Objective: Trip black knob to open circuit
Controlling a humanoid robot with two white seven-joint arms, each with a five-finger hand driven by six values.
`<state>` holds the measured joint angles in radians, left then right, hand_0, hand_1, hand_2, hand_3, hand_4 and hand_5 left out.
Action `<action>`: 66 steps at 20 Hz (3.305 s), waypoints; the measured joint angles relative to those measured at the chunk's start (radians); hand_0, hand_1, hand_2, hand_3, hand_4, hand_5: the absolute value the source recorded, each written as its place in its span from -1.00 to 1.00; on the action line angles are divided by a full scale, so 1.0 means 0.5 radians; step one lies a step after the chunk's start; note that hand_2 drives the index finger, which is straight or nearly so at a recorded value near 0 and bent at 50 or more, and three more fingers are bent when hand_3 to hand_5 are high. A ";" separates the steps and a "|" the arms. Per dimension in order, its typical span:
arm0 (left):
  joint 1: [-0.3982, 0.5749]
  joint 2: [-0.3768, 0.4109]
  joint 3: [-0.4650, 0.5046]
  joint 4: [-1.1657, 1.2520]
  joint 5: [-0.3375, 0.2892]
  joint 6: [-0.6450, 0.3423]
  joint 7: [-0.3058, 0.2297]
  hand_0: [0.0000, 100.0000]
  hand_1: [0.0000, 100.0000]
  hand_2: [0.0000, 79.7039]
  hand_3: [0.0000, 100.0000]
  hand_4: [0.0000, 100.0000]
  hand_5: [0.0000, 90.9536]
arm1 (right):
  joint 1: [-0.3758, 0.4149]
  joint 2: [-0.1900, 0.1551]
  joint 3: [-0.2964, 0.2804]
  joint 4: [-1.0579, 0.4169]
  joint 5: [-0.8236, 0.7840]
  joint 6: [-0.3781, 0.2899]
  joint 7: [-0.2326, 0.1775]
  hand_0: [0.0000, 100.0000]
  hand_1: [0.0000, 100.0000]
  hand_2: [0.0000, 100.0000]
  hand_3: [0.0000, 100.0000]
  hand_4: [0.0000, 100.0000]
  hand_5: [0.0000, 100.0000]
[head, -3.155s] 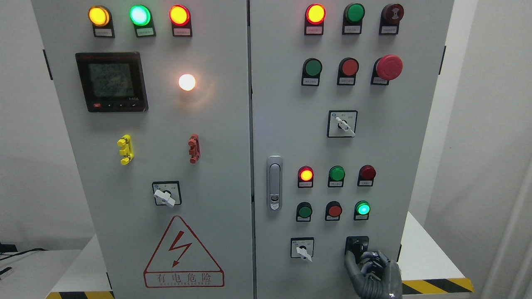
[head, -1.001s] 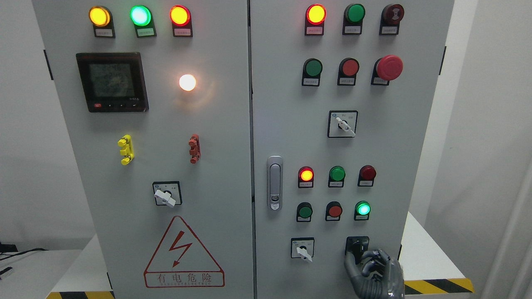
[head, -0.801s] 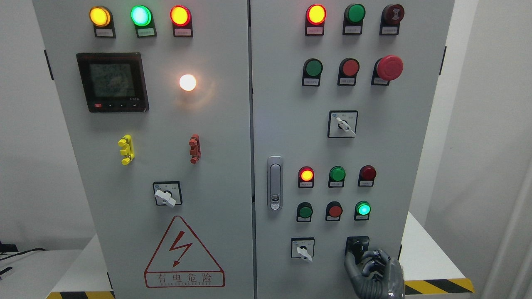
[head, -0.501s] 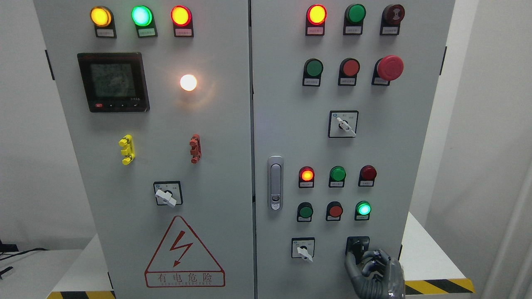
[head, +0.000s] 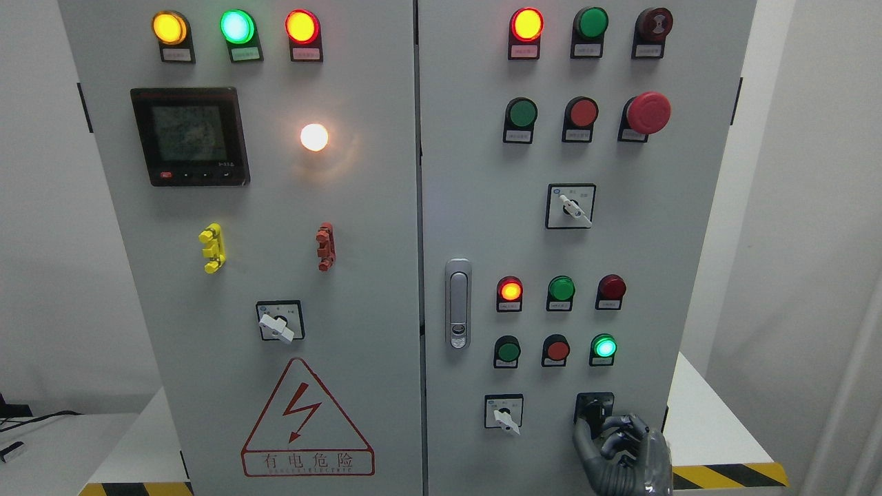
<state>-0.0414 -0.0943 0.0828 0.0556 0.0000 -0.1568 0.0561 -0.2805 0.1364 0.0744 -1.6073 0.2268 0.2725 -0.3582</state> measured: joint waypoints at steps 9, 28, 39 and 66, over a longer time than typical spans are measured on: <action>0.000 0.000 0.000 0.000 0.000 0.000 0.000 -0.76 -0.22 -1.00 -1.00 -1.00 -1.00 | 0.001 0.000 -0.002 0.001 0.001 0.009 -0.006 -0.34 0.62 0.13 0.76 0.72 0.92; 0.000 0.001 0.000 0.000 0.000 0.000 0.000 -0.76 -0.22 -1.00 -1.00 -1.00 -1.00 | 0.000 0.000 -0.008 0.002 0.004 0.013 -0.011 -0.35 0.61 0.07 0.73 0.70 0.90; 0.000 0.000 0.000 0.000 0.000 0.000 0.000 -0.76 -0.22 -1.00 -1.00 -1.00 -1.00 | 0.002 0.000 -0.012 0.002 0.017 0.013 -0.018 -0.36 0.63 0.06 0.73 0.69 0.90; 0.000 0.000 0.000 0.000 0.000 0.000 0.000 -0.76 -0.22 -1.00 -1.00 -1.00 -1.00 | 0.001 -0.001 -0.030 0.007 0.058 0.005 0.008 -0.39 0.64 0.04 0.71 0.67 0.89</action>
<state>-0.0414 -0.0942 0.0828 0.0556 0.0000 -0.1568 0.0561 -0.2800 0.1359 0.0595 -1.6036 0.2557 0.2752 -0.3543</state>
